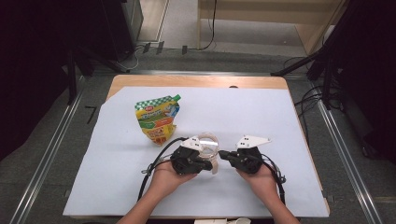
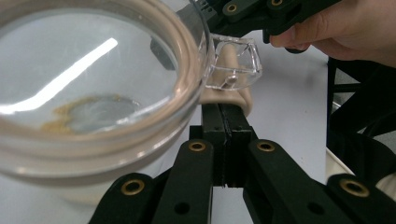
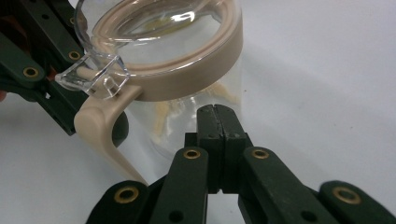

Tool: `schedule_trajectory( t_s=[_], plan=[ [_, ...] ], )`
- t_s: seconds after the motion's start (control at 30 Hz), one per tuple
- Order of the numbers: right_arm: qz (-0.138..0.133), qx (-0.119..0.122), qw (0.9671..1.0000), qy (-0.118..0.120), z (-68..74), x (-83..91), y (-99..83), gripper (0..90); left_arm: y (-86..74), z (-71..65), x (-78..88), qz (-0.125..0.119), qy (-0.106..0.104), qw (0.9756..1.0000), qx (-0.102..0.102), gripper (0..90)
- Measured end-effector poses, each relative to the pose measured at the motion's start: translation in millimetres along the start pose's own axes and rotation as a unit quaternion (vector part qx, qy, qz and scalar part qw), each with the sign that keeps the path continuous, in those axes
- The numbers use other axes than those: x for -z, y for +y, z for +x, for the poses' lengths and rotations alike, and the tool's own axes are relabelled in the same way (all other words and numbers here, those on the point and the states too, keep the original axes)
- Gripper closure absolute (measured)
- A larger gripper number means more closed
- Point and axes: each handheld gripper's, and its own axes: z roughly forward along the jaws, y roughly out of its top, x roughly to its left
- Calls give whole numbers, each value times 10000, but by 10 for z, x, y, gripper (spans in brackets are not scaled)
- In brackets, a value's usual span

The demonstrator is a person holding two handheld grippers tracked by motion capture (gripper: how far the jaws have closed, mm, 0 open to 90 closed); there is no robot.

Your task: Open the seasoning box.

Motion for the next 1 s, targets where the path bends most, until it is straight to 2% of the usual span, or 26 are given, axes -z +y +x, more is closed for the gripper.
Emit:
schedule_trajectory(
  t_s=[0.1,0.2,0.23,0.4,0.53,0.67,0.83,0.9,1.0],
  plan=[
    [-80,-19,10000,-10,-8,23,7,900,3,15,7,28,-42,9999,114,900],
    [-146,-156,9998,40,-2,98,24,900,0,25,65,65,-113,9996,242,890],
    [-161,-162,9997,41,8,127,28,900,-5,27,102,82,-131,9997,182,889],
    [-120,-110,9998,64,105,232,28,900,-33,33,249,-39,-166,9997,151,864],
    [-78,49,9999,63,209,281,22,900,-39,88,315,27,-192,9996,193,833],
    [-31,50,10000,52,276,321,3,900,-46,91,358,76,-195,9997,88,773],
    [36,62,9998,161,390,307,-44,900,-60,115,409,7,-273,9996,43,725],
    [81,99,9997,203,444,291,-51,900,-68,132,427,45,-232,9997,-1,722],
    [140,126,9994,273,513,261,-59,900,-77,149,461,12,-253,9997,32,702]
  ],
)
